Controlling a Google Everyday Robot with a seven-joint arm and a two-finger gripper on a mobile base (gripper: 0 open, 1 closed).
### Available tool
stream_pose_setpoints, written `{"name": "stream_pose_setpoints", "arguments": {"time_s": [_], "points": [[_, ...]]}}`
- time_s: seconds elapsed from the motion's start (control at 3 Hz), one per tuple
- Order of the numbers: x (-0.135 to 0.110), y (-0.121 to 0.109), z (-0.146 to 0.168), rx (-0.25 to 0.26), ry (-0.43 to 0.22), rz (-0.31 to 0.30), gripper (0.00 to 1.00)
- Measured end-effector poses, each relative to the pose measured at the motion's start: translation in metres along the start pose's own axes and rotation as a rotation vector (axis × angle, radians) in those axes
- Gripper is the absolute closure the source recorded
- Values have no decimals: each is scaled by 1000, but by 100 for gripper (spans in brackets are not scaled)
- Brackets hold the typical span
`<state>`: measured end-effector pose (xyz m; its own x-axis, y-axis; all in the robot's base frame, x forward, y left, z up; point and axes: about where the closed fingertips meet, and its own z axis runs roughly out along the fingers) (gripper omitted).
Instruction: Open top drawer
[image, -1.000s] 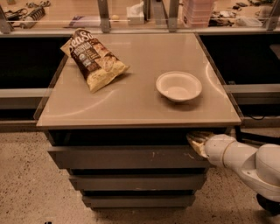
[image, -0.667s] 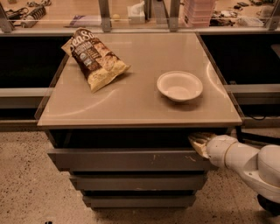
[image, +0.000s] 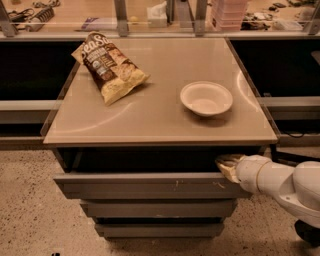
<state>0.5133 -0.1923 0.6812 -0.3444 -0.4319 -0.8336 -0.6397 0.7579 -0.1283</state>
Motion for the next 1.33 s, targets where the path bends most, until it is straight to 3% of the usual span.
{"name": "stream_pose_setpoints", "arguments": {"time_s": [0.33, 0.67, 1.0, 1.33], "points": [[7, 8, -3, -21, 54, 5, 100], [4, 7, -5, -21, 54, 5, 100], [14, 19, -10, -51, 114, 18, 100], [11, 18, -11, -51, 114, 18, 100]]}}
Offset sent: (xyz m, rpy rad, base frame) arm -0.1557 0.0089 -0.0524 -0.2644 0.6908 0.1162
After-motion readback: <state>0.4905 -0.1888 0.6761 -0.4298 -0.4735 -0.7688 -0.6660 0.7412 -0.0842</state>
